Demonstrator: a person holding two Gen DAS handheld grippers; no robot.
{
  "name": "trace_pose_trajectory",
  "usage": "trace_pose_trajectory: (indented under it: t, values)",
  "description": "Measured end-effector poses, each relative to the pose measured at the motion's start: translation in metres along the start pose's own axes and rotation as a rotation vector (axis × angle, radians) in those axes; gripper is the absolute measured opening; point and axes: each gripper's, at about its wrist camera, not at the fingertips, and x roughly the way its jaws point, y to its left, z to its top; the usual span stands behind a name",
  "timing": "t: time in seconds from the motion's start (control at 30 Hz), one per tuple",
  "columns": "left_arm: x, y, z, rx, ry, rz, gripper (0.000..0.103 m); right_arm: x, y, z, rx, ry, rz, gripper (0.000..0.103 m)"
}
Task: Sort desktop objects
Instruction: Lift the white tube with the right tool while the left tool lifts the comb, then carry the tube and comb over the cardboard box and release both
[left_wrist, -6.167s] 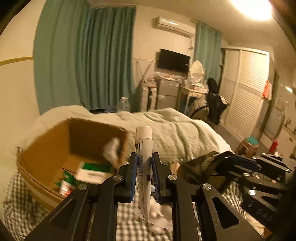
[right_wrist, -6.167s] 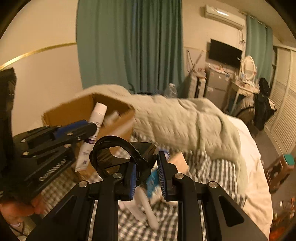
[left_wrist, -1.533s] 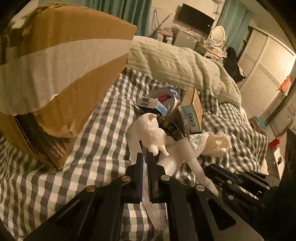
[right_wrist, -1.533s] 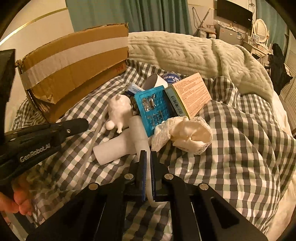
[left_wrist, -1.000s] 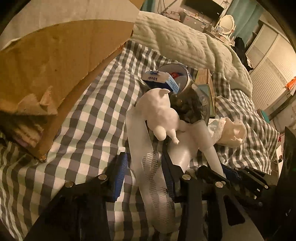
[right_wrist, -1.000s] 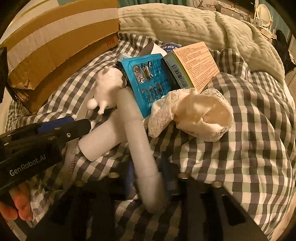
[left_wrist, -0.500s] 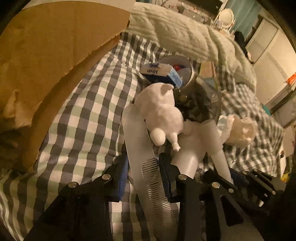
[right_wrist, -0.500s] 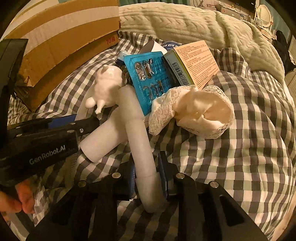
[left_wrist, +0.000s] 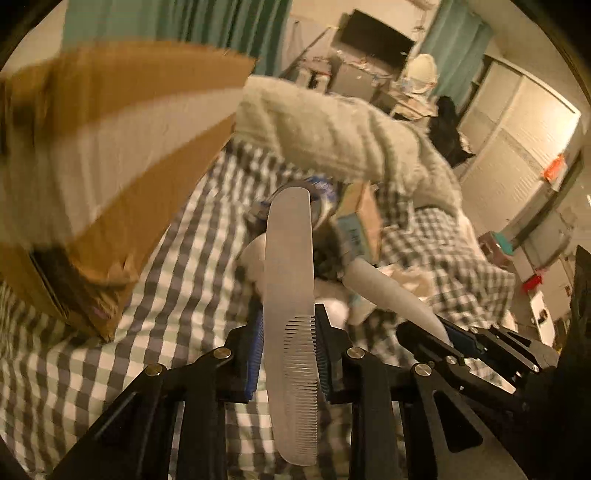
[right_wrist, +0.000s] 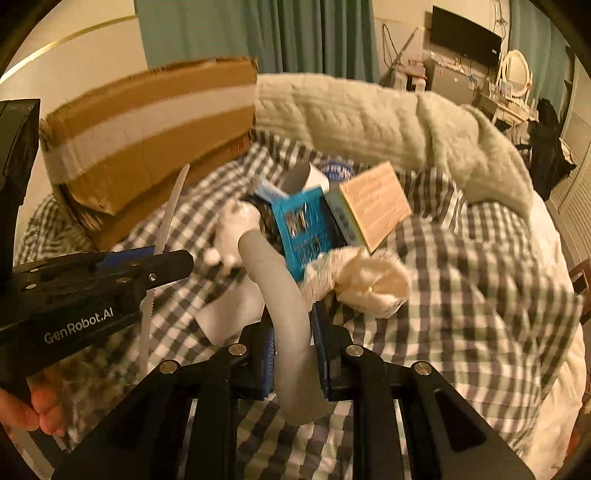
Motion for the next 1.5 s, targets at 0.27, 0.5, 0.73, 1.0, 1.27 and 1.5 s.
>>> trace_pose_trajectory:
  t: [0.27, 0.5, 0.73, 1.0, 1.27, 1.5]
  values:
    - [-0.062, -0.01, 0.046, 0.021, -0.147, -0.044, 0.025, -0.053, 0.018, 0.04, -0.049, -0.096, 0.023, 0.017]
    - [-0.136, 0.028, 0.124, 0.008, -0.278, 0.057, 0.026, -0.102, 0.059, 0.114, -0.138, -0.194, 0.026, 0.018]
    - [-0.127, 0.104, 0.161, -0.058, -0.217, 0.284, 0.026, -0.087, 0.109, 0.19, -0.098, -0.207, 0.184, 0.019]
    - [-0.104, 0.147, 0.153, -0.069, -0.154, 0.257, 0.048, -0.015, 0.136, 0.207, -0.056, -0.117, 0.202, 0.038]
    - [-0.131, 0.115, 0.141, -0.031, -0.208, 0.228, 0.074, -0.062, 0.103, 0.195, -0.048, -0.182, 0.172, 0.054]
    - [-0.146, 0.035, 0.115, 0.121, -0.211, 0.166, 0.081, -0.113, 0.036, 0.155, -0.015, -0.181, 0.081, 0.057]
